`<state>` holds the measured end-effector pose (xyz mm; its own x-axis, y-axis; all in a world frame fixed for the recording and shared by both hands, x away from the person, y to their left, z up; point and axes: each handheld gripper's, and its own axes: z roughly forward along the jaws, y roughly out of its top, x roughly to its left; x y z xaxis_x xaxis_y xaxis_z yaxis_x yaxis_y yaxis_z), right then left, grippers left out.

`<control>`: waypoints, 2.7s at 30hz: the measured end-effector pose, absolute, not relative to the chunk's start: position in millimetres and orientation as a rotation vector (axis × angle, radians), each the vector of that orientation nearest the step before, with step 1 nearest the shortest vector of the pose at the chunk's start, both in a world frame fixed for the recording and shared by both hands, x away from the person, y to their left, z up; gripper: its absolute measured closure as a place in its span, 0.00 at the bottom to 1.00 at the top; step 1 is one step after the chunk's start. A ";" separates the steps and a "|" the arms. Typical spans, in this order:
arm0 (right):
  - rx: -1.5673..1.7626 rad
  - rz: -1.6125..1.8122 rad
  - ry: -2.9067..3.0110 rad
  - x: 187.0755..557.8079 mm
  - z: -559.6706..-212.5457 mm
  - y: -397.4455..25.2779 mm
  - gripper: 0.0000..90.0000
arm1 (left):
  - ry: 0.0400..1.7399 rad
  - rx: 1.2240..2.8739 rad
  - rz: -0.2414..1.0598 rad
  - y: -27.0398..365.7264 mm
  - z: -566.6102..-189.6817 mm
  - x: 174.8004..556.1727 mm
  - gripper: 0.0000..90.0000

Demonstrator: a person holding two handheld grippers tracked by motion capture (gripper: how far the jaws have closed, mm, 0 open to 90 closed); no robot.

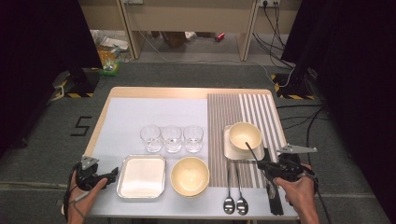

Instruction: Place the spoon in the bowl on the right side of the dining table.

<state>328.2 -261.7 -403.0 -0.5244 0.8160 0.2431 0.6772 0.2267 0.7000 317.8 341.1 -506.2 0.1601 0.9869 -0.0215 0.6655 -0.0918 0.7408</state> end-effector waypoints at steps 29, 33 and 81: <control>1.454 1.362 2.172 391.7 -361.9 -272.9 1.00 | 1.569 1.825 0.670 341.2 -506.3 317.8 0.12; 1.457 1.394 2.151 407.4 -358.7 -272.9 1.00 | 1.569 1.826 0.663 341.4 -506.1 317.9 0.12; 1.631 1.398 2.054 501.3 -402.5 -265.0 1.00 | 1.569 1.825 0.669 341.3 -506.2 317.7 0.12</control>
<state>501.3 -265.0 -402.5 -0.3878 0.8321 0.3965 0.6740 -0.0374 0.7378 317.7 341.3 -506.2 0.1611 0.9866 -0.0246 0.6653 -0.0901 0.7411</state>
